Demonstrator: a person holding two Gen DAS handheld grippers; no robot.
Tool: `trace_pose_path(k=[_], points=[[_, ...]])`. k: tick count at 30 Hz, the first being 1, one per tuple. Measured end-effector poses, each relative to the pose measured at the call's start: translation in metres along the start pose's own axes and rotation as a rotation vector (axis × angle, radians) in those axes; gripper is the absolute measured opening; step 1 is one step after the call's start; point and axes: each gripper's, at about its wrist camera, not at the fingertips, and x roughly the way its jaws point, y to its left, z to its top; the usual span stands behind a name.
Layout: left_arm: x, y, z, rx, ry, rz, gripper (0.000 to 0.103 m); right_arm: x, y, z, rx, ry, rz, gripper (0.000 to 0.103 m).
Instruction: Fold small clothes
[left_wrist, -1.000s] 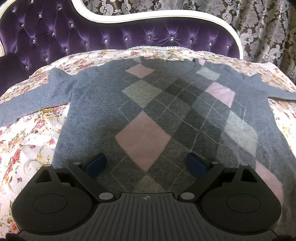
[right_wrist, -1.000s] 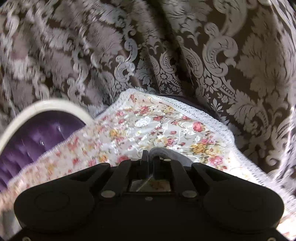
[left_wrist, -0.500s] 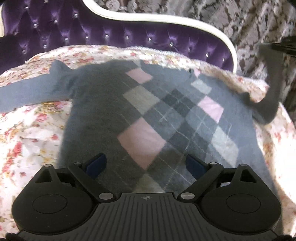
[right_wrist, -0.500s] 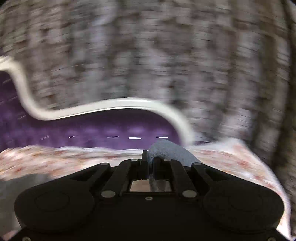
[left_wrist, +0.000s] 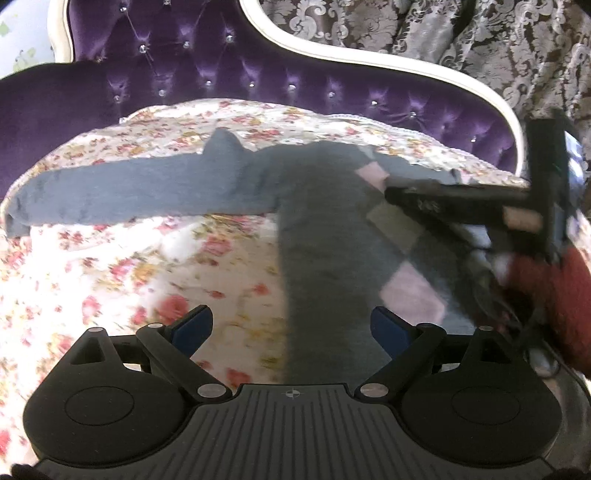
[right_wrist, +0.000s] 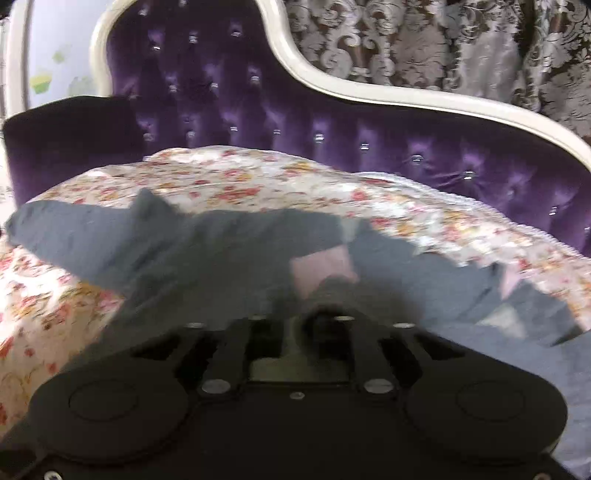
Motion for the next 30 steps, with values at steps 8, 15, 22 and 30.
trace_pose_path(k=[8, 15, 22, 30], points=[[0.009, -0.011, 0.029, 0.074, -0.047, -0.017, 0.093, -0.061, -0.015, -0.025, 0.079, -0.115, 0.006, 0.065], [0.037, -0.073, 0.046, 0.267, -0.082, -0.04, 0.093, -0.092, -0.032, -0.064, 0.233, -0.086, -0.022, 0.065], [0.073, -0.132, 0.052, 0.41, -0.098, -0.032, 0.093, -0.099, -0.043, -0.084, 0.363, -0.082, -0.029, 0.065], [0.111, -0.132, 0.064, 0.436, -0.067, 0.105, 0.078, -0.097, -0.053, -0.091, 0.423, -0.086, -0.011, 0.065]])
